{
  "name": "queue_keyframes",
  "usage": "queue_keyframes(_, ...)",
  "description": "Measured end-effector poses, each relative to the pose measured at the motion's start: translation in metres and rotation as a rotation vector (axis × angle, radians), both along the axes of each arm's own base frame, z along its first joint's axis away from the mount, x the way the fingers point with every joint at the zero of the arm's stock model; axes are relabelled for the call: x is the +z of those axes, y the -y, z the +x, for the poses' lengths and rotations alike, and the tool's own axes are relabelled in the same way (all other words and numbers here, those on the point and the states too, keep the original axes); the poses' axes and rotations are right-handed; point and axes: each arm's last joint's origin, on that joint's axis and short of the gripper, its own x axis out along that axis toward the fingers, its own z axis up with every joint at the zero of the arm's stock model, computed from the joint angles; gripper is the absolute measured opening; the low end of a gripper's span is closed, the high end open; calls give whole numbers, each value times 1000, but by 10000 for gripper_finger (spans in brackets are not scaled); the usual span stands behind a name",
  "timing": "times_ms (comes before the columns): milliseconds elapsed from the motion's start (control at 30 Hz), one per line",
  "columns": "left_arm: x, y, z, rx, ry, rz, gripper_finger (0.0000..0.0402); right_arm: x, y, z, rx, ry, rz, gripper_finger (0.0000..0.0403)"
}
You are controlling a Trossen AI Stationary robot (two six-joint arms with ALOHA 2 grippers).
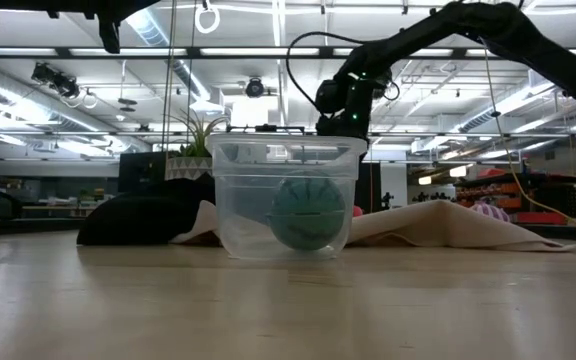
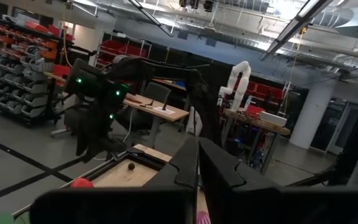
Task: Pick and placing Produce into tupperware
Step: Put apple into the transparent container
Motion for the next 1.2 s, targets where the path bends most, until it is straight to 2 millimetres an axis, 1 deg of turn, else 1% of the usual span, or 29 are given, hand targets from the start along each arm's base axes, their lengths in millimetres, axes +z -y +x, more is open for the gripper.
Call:
queue_keyframes(133, 0, 0, 0, 0, -1, 1, 6, 0, -9, 11, 130, -40, -57, 173)
queue_keyframes(267, 0, 0, 0, 1, -2, 2, 8, 1, -17, 16, 196, -56, -65, 216)
queue_keyframes(433, 0, 0, 0, 1, -2, 2, 23, 1, -21, 17, 165, -46, -35, 285)
queue_keyframes(567, 0, 0, 0, 0, -2, 2, 14, -3, -21, 16, 131, -52, -14, 327)
queue_keyframes(667, 0, 0, 0, 0, -2, 2, 5, -12, -23, 14, 112, -83, 5, 351)
queue_keyframes(833, 0, 0, 0, 0, -2, 2, 15, -33, -26, 8, 99, -178, 22, 381)
queue_keyframes(967, 0, 0, 0, 0, -2, 2, 22, -47, -29, 4, 106, -228, 43, 398)
queue_keyframes(1067, 0, 0, 0, -1, -1, -2, 15, -51, -29, 3, 126, -253, 34, 398)
queue_keyframes(1200, 0, 0, 0, -13, 0, -2, 5, -51, -26, 6, 162, -232, 3, 399)
